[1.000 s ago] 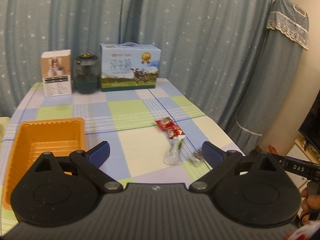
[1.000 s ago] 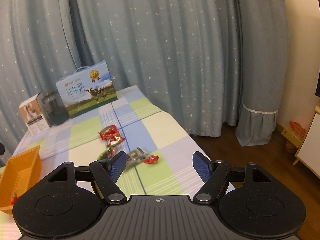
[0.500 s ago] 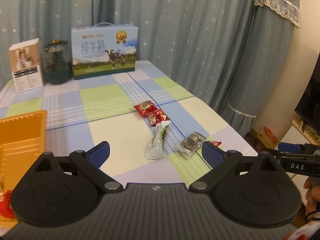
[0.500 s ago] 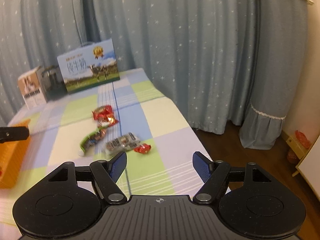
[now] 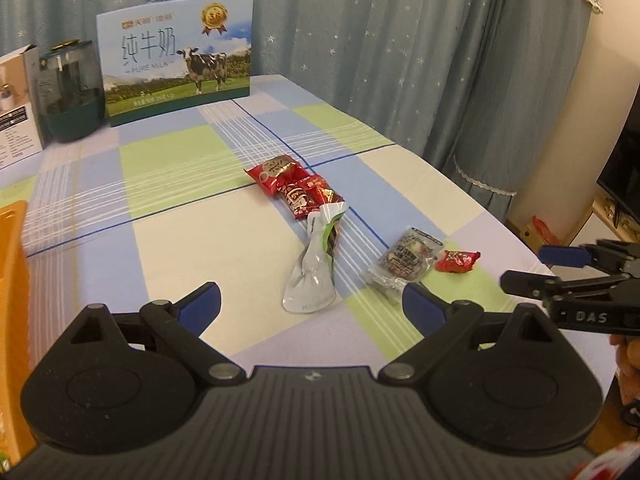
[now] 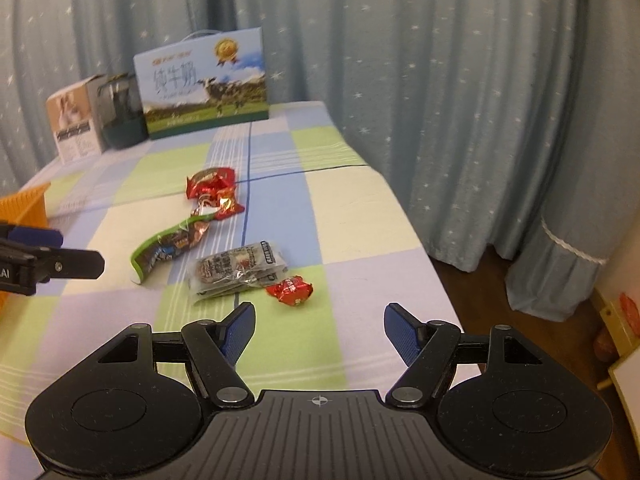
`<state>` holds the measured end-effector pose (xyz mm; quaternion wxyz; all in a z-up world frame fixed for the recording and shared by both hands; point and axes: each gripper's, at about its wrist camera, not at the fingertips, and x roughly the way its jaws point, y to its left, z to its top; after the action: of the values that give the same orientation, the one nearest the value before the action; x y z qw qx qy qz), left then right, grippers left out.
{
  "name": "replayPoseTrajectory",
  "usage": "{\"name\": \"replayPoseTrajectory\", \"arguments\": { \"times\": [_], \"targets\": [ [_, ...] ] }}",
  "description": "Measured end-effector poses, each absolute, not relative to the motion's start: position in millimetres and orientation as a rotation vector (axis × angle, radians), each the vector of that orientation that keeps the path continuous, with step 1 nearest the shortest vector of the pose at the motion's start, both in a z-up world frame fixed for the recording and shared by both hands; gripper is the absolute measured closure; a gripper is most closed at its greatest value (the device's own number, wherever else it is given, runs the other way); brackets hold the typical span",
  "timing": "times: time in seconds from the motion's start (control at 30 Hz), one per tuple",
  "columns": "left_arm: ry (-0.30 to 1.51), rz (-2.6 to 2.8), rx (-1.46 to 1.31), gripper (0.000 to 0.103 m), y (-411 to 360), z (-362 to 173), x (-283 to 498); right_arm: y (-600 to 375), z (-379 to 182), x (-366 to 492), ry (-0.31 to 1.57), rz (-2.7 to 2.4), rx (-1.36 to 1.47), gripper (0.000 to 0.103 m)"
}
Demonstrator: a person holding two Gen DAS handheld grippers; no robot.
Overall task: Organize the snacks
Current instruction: 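Grasp the silver-green pouch with the left tool while the right tool grasps the small red candy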
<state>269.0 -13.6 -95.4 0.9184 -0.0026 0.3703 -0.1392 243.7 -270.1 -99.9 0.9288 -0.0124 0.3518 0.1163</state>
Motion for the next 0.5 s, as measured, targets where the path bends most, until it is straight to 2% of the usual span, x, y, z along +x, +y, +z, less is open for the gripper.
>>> {"name": "replayPoseTrajectory", "arguments": {
  "times": [0.43, 0.47, 0.5],
  "targets": [
    [0.768, -0.308, 0.024, 0.007, -13.7, -108.8, 302.2, -245.3, -134.3, 288.2, 0.731, 0.336, -0.116, 0.059],
    [0.769, -0.309, 0.029, 0.007, -13.8, -110.2, 304.3, -244.7, -135.5, 289.0, 0.731, 0.339, -0.117, 0.064],
    [0.773, -0.310, 0.030, 0.008, -13.7, -111.8, 306.2, -244.3, -136.5, 289.5, 0.730, 0.337, -0.114, 0.072]
  ]
}}
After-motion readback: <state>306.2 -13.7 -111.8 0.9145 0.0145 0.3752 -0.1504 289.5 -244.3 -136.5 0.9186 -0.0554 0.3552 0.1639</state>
